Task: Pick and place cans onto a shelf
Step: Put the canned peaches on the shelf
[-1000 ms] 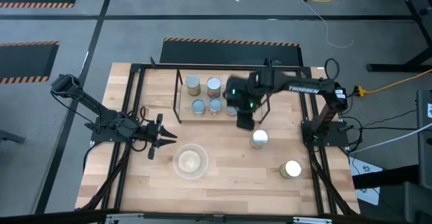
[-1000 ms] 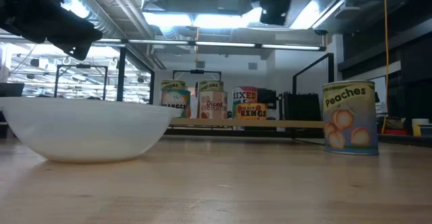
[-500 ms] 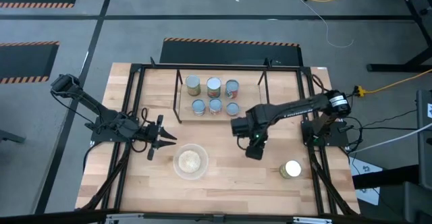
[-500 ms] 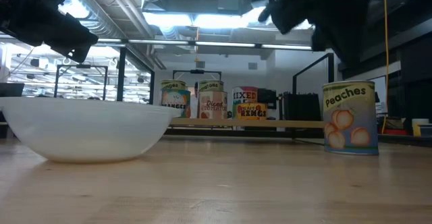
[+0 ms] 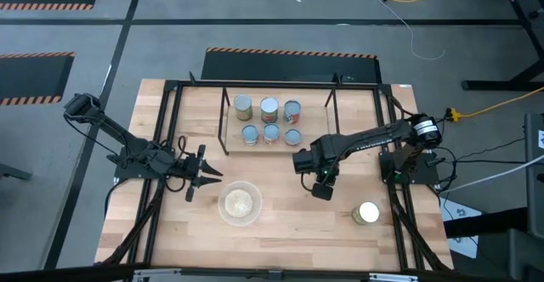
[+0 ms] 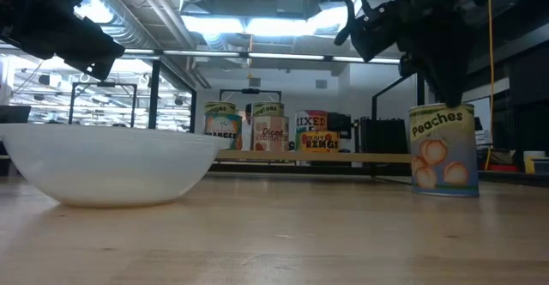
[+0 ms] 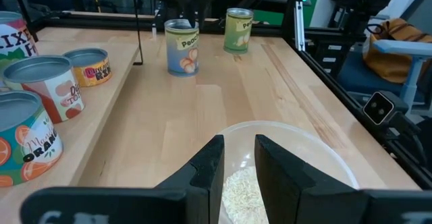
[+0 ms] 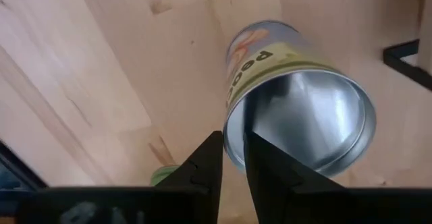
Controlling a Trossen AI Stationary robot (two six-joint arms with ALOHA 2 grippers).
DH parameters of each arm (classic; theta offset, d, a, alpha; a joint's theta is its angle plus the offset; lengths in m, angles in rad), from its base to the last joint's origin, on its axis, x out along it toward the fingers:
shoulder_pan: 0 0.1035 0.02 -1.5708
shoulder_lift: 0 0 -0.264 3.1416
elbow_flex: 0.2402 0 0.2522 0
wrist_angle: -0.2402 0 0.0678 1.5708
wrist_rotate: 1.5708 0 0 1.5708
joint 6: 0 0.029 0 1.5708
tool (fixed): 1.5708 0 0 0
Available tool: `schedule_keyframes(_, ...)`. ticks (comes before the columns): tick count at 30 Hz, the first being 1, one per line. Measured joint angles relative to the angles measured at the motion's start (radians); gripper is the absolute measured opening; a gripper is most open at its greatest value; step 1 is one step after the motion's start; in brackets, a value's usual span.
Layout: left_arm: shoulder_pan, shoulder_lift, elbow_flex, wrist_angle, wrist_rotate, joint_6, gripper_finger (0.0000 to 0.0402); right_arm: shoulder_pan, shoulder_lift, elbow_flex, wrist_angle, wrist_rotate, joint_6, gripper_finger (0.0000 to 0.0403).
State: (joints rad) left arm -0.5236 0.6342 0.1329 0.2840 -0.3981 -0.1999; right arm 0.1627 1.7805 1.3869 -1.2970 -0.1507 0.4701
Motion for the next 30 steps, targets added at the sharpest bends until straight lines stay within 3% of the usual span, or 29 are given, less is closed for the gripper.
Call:
schedule_keyframes(14, 0.000, 0.000, 0.000, 0.000, 0.000, -0.003, 0.0076, 0.000, 0.000, 0.000, 0.047, 0.070, 0.022, 0.0065)
schedule_keyframes(23, 0.000, 0.000, 0.000, 0.000, 0.000, -0.003, 0.0076, 0.001, 0.000, 0.001, 0.049, 0.075, 0.015, 0.0010)
schedule_keyframes(30, 0.000, 0.000, 0.000, 0.000, 0.000, -0.003, 0.0076, 0.001, 0.000, 0.001, 0.050, 0.073, -0.007, 0.0005)
